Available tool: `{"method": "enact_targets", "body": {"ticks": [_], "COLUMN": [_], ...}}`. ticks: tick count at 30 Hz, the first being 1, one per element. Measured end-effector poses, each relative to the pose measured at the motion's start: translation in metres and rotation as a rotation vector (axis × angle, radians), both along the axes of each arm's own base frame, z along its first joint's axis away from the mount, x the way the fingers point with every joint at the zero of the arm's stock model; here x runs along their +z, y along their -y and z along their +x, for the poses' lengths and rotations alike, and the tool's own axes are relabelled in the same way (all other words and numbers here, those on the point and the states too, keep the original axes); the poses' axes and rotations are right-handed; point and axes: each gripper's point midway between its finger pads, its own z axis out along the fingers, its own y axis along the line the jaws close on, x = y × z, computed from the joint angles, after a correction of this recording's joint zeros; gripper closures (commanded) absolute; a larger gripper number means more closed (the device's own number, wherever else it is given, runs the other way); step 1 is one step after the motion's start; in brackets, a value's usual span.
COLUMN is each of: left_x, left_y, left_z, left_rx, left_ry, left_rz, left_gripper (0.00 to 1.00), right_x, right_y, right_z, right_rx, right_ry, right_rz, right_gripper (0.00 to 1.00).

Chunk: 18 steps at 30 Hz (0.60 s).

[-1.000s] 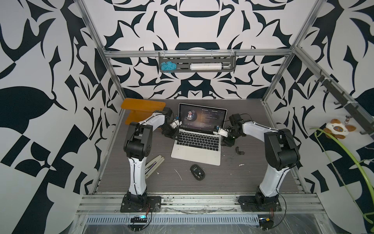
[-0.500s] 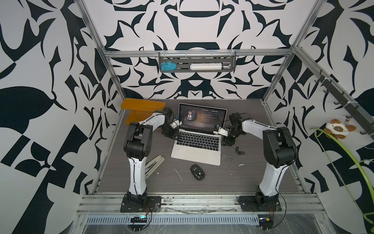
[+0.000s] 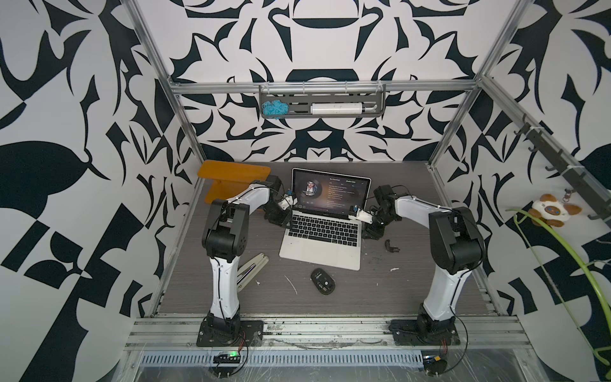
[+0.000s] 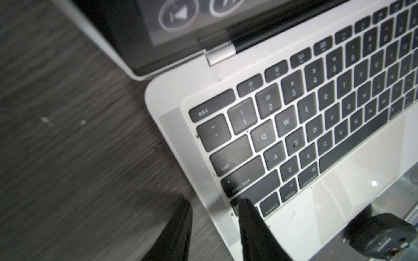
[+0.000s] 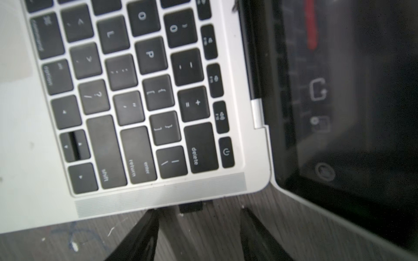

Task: Remove the wireless mouse receiver from the laptop
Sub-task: Take out the USB plug from the USB port.

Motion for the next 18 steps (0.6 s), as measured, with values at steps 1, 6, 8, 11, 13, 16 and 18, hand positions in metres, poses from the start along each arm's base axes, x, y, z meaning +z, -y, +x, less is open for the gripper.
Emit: {"method": "enact_targets", "body": {"ticks": [1,6,8,11,13,16,18], "left_x": [0.0,0.0,0.0,0.0,-0.001,-0.001,-0.001], "left_y": [0.0,0.0,0.0,-0.001,-0.001,-0.001,-0.001], "left_z": [0.0,0.0,0.0,0.0,0.0,0.0,0.0], "left_rx": [-0.003,-0.004,-0.004,-0.003,-0.003,-0.003,-0.002], "left_ry": [0.001,0.001,0.002,0.002,0.002,0.003,0.002], "left_rz": [0.0,0.001,0.003,0.006,0.008,0.009,0.009], "left_gripper": [0.6,0.6,0.6,0.6,0.6,0.61,0.61], "right_x": [-0.001,-0.001,-0.001,-0.002,-0.002,-0.001,-0.001], "right_y": [0.0,-0.006,-0.011,-0.014,-0.015,-0.015,-0.015], "right_z": [0.0,0.002,0.002,0.0,-0.002,-0.002,-0.003], "right_rx": [0.005,0.04,0.057,0.063,0.051,0.038,0.029], "right_ry": [0.0,0.01,0.01,0.001,-0.011,-0.007,0.005], "right_rz": [-0.01,-0.043,-0.049,-0.053,-0.051,-0.046,-0.041], "right_gripper": [0.4,0.45,0.55,0.77,0.82,0.88,0.93]}}
